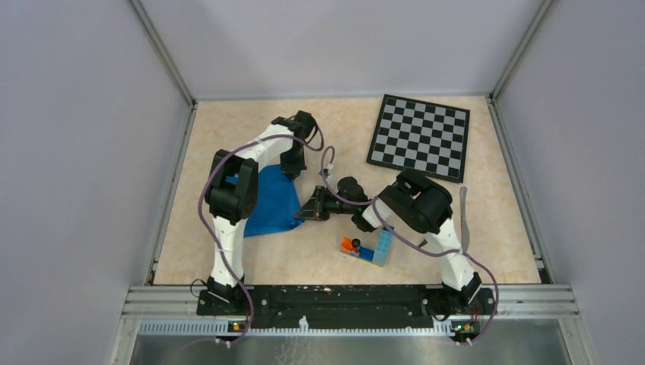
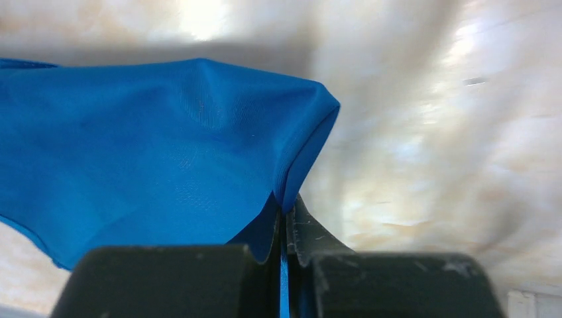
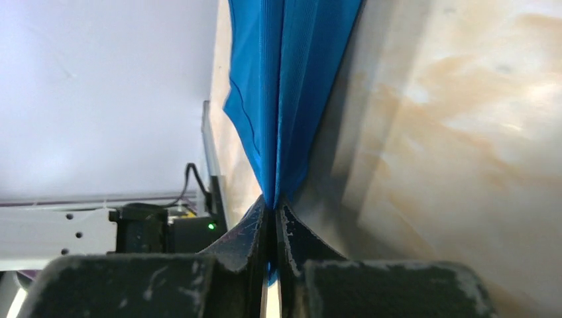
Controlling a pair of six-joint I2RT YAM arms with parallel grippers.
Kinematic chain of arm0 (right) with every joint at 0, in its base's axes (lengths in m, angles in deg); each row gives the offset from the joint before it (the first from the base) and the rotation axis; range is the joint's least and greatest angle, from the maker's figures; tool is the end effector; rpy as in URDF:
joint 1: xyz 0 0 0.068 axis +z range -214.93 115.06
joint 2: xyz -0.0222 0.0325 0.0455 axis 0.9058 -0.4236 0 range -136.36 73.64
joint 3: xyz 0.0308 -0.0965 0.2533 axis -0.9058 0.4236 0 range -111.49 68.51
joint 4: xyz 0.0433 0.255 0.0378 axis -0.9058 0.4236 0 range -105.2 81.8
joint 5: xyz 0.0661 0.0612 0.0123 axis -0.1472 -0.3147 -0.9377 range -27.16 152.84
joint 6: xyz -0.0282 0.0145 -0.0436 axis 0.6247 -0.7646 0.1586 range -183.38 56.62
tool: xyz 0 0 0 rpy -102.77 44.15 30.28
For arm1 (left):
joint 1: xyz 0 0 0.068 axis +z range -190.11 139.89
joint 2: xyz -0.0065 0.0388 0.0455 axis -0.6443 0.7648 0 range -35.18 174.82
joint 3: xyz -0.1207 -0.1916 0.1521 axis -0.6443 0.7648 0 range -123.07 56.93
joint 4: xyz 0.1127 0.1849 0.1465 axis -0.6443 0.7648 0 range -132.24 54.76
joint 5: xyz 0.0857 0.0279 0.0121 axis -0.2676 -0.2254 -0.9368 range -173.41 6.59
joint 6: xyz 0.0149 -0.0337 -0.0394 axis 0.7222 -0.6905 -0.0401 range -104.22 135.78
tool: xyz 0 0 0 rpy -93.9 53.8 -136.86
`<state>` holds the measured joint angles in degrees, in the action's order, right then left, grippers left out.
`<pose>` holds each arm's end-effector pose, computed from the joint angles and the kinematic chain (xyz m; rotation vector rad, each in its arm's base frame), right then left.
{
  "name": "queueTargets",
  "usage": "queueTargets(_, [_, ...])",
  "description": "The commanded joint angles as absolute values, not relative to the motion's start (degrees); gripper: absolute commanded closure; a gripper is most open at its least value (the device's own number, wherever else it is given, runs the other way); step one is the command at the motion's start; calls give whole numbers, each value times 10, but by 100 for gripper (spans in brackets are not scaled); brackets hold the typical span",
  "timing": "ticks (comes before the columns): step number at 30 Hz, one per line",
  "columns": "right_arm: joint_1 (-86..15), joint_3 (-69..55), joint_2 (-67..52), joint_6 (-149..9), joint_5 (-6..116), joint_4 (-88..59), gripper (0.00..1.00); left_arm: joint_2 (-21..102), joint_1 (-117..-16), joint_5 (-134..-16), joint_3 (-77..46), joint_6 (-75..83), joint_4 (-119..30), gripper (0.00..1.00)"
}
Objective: Fold the napkin into a case and place the utensils inside
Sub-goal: Turn over the upper triangle folded napkin at the center of the board.
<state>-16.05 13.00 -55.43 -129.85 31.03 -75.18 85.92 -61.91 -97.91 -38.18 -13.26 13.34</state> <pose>0.2585 0.3246 0.0761 -0.1506 2.2374 1.7890 0.3922 -0.1472 0.1788 -0.2097 2.8835 0.2406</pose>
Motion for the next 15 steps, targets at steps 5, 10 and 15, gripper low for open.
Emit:
queueTargets(5, [-180, 168, -412, -1092, 286, -464, 67, 892, -642, -941, -497, -80, -23, 60])
queueTargets(10, [-210, 107, -353, -987, 354, -240, 56, 825, -642, -855, -472, -54, -6, 38])
queueTargets(15, [-257, 118, -337, -987, 326, -236, 54, 700, -642, -800, -342, -33, -8, 20])
